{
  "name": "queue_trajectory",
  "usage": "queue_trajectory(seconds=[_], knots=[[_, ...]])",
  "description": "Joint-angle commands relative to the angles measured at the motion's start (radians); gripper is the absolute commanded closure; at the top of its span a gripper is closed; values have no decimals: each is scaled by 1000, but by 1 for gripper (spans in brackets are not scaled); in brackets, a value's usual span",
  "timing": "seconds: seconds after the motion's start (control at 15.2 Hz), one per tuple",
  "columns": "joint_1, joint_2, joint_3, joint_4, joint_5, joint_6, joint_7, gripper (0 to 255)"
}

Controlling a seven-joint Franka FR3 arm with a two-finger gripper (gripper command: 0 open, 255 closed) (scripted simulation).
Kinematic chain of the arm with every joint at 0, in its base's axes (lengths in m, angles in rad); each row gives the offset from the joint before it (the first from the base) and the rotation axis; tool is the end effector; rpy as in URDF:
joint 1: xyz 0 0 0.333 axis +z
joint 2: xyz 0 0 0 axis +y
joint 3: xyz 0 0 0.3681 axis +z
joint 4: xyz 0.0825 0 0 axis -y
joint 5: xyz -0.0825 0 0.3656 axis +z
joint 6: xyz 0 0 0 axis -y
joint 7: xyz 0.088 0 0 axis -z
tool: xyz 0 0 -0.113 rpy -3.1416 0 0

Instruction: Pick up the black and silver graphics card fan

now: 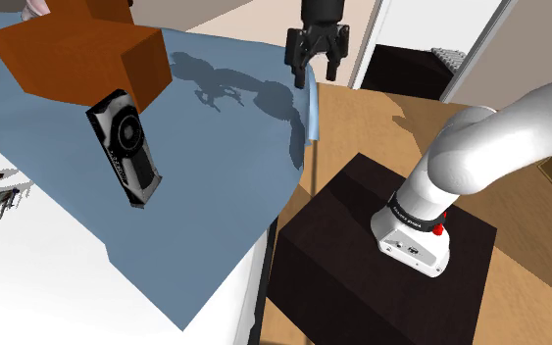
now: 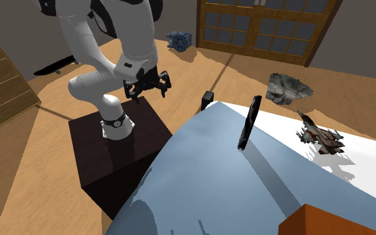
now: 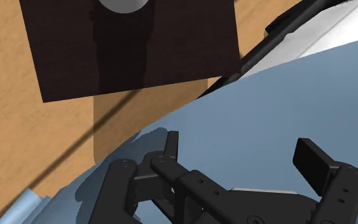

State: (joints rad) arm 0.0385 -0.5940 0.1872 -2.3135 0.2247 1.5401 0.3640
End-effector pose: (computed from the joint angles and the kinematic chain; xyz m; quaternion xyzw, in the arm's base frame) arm 0.2893 0.1098 0.5811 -0.9892 0.0961 0.1055 0.0323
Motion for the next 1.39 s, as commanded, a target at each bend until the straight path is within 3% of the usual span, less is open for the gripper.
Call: queue_trajectory(seconds=[0.0, 0.33, 0.66, 1.06, 1.32], knots=[[3, 49, 42, 33, 24, 33, 69, 0], [5, 184, 140, 150, 50, 92, 237, 0], [5, 345, 230, 298, 30, 142, 412, 0], [26, 575, 316, 526, -63, 172, 637, 0], [72, 752, 347, 718, -160, 159, 787, 0]])
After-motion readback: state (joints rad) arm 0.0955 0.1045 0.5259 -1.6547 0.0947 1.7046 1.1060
